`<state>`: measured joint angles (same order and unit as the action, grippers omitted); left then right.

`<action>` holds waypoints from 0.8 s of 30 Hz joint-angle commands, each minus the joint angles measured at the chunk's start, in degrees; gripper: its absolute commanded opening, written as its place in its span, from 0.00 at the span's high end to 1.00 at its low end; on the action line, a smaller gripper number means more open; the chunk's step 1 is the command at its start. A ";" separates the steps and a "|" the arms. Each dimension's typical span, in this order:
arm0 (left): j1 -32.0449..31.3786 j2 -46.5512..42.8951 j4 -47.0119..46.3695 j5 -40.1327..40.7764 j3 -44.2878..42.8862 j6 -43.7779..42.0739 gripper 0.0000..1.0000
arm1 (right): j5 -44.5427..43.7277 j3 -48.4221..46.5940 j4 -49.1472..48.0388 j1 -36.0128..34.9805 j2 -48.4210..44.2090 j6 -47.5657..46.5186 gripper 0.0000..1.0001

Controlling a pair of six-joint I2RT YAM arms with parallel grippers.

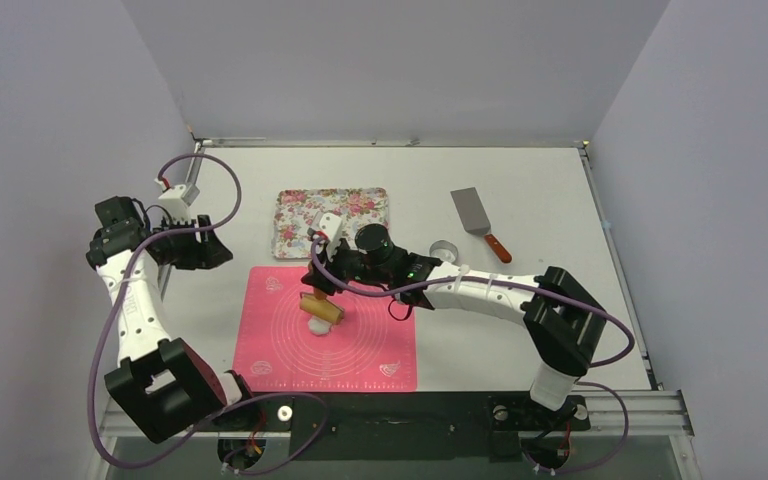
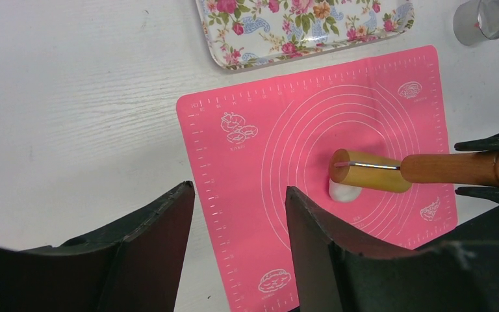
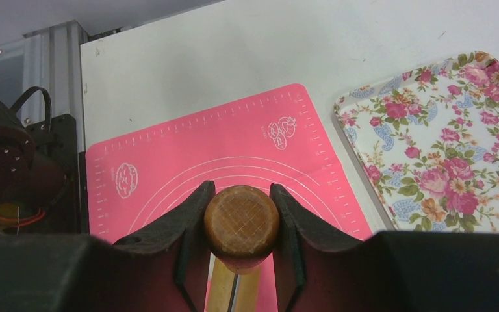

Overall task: Roll out the dumpling wrappers from the dough
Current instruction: Flatten out the dough on the work surface.

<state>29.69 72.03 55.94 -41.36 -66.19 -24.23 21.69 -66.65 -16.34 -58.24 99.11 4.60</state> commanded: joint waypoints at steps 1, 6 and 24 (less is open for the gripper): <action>0.06 0.81 -1.62 -1.84 -2.04 -0.20 0.48 | 3.64 -2.28 -2.17 -0.63 -2.16 -3.28 1.00; -0.84 1.96 -4.67 -2.18 -2.75 3.26 0.48 | 4.65 -2.66 -1.56 -1.44 -1.72 -6.07 1.00; -1.70 0.62 -0.65 7.17 -2.13 5.21 0.48 | 9.13 0.50 -6.89 -1.90 0.02 -7.63 1.00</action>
<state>28.05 75.77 54.52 -37.50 -68.60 -17.89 26.61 -66.11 -15.46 -59.83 99.11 -3.05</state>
